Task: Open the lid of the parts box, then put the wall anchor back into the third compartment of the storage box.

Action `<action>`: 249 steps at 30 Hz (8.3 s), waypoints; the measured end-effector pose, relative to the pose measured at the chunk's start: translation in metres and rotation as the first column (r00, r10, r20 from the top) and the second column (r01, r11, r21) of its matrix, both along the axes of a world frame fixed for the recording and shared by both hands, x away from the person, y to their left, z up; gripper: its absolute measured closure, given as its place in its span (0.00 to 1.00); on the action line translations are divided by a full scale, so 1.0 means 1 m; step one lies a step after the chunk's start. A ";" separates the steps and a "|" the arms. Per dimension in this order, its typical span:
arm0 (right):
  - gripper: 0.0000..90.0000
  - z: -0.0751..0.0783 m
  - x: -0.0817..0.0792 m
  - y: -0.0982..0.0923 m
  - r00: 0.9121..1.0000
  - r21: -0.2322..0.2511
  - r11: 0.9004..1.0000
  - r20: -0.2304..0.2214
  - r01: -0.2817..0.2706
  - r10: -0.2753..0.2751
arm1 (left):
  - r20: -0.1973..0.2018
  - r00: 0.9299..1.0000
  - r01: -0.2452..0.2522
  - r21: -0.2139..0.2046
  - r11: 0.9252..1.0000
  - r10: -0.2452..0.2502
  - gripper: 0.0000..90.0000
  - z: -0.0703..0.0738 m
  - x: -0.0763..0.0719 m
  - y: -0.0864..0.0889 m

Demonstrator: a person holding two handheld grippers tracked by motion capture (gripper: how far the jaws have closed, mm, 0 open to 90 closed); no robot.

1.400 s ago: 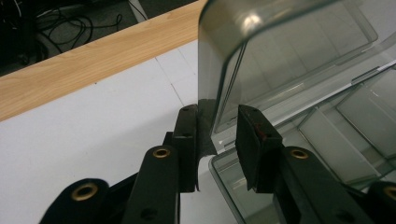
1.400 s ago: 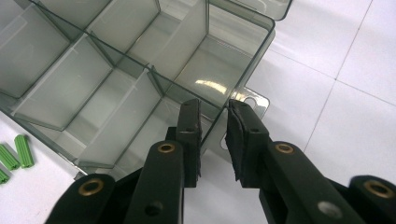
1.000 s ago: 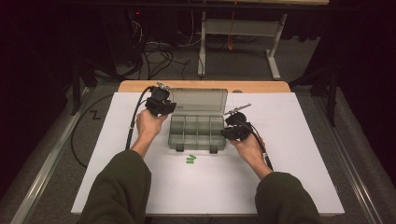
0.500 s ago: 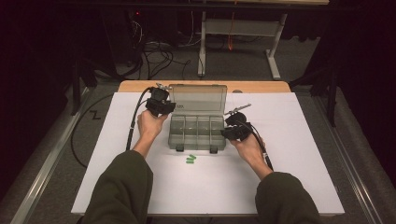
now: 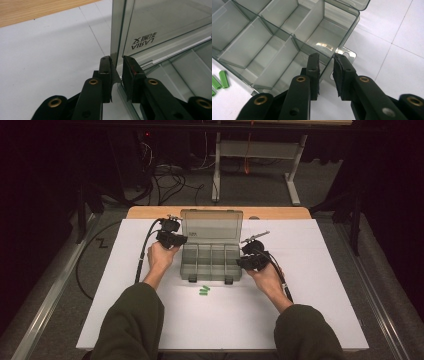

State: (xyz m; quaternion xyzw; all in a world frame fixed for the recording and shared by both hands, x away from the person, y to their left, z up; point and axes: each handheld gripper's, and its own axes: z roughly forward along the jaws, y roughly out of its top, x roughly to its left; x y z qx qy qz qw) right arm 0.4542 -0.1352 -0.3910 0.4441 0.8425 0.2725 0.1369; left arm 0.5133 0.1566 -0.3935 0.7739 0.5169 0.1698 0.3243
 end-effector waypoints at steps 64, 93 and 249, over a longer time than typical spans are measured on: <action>0.79 0.001 -0.003 0.001 1.000 0.000 1.000 0.005 -0.019 0.019 | -0.029 0.998 0.051 0.042 0.998 -0.050 0.58 0.009 -0.017 -0.004; 0.55 0.026 -0.032 -0.018 0.993 0.094 0.994 0.109 -0.053 0.042 | 0.081 0.992 0.100 -0.003 0.995 -0.099 0.43 0.028 -0.086 0.012; 0.38 -0.009 -0.159 -0.171 0.910 0.365 0.931 0.393 -0.025 -0.130 | -0.009 0.930 0.368 0.051 0.928 -0.368 0.46 0.007 -0.161 -0.023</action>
